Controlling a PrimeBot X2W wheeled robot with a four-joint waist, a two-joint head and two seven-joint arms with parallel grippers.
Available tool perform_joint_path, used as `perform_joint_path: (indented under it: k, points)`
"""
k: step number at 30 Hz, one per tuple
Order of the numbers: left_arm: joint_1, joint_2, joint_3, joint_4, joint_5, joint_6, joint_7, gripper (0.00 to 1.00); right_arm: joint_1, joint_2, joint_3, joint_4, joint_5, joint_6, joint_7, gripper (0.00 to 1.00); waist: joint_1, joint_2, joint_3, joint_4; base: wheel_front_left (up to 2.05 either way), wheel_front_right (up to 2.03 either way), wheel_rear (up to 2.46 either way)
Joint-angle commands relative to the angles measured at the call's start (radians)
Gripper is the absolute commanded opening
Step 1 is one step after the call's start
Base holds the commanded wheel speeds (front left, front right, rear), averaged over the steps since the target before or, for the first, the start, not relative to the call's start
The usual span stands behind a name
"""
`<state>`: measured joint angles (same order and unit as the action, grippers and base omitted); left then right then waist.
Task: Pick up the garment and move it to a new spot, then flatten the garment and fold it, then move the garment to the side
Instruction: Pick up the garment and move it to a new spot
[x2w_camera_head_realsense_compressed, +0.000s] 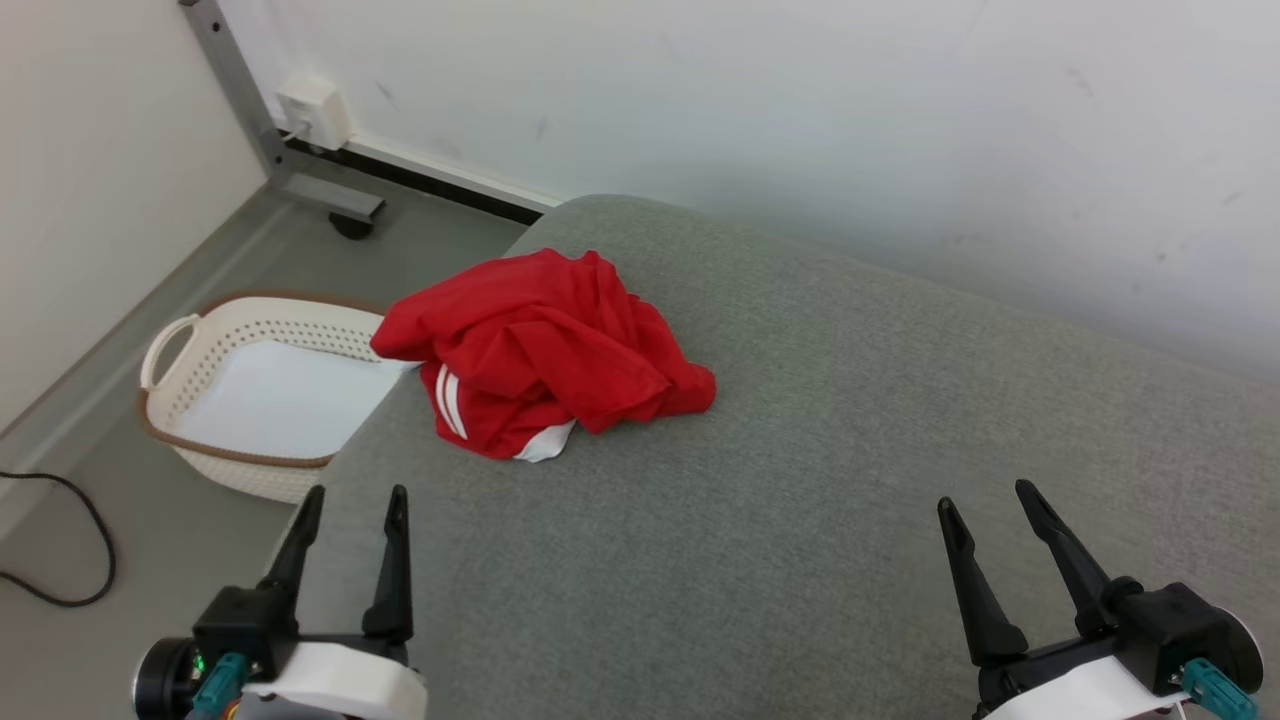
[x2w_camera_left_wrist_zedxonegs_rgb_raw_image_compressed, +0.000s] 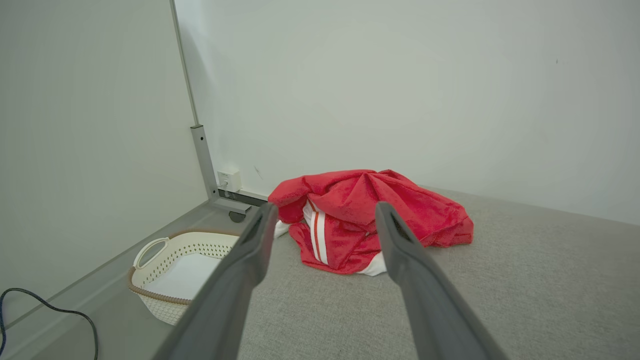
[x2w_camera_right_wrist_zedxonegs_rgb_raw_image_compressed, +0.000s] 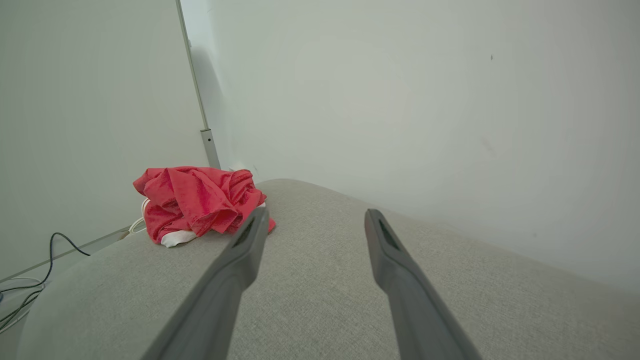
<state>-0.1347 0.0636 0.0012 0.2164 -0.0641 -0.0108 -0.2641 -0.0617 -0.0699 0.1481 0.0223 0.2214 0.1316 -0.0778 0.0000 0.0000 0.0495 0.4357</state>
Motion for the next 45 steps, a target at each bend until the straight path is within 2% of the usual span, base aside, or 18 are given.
perform_joint_path:
  k: [1,16,21,26,32,37,45]
  points:
    - [0.011,-0.002,0.006,-0.004,-0.007,-0.001,-0.001,1.00,-0.008,-0.009,-0.001,-0.008,-0.002,-0.002,0.004,1.00,0.0000,0.0000,0.003,0.026,0.00,0.00,0.00]
    - [-0.008,-0.009,0.019,-0.008,-0.016,-0.007,-0.001,1.00,-0.002,-0.013,-0.006,-0.026,-0.008,-0.002,0.020,1.00,0.0000,0.0000,0.012,0.059,0.00,0.00,0.00]
    - [-0.075,-0.010,0.008,0.007,-0.022,-0.026,-0.001,1.00,-0.021,-0.021,-0.013,-0.046,-0.017,-0.002,0.033,1.00,0.0000,0.0000,0.050,0.052,0.00,0.00,0.00]
    - [-0.206,-0.011,-0.002,0.074,-0.034,-0.048,-0.001,1.00,-0.058,-0.050,-0.011,-0.090,-0.031,-0.002,0.067,1.00,0.0000,0.0000,0.138,0.024,0.00,0.00,0.00]
    - [-0.408,-0.008,-0.011,0.245,-0.050,-0.064,-0.001,1.00,-0.112,-0.086,-0.012,-0.150,-0.043,-0.002,0.110,1.00,0.0000,0.0000,0.265,-0.020,0.00,0.00,0.00]
    - [-0.566,0.023,-0.020,0.493,-0.043,-0.076,0.005,1.00,-0.154,-0.111,-0.007,-0.187,-0.044,-0.002,0.137,1.00,0.0000,0.0000,0.349,-0.057,0.00,0.00,0.00]
    - [-0.753,0.067,-0.023,0.819,-0.061,-0.092,0.037,1.00,-0.187,-0.130,-0.013,-0.195,-0.036,-0.002,0.140,1.00,0.0000,0.0000,0.412,-0.086,0.00,0.00,0.00]
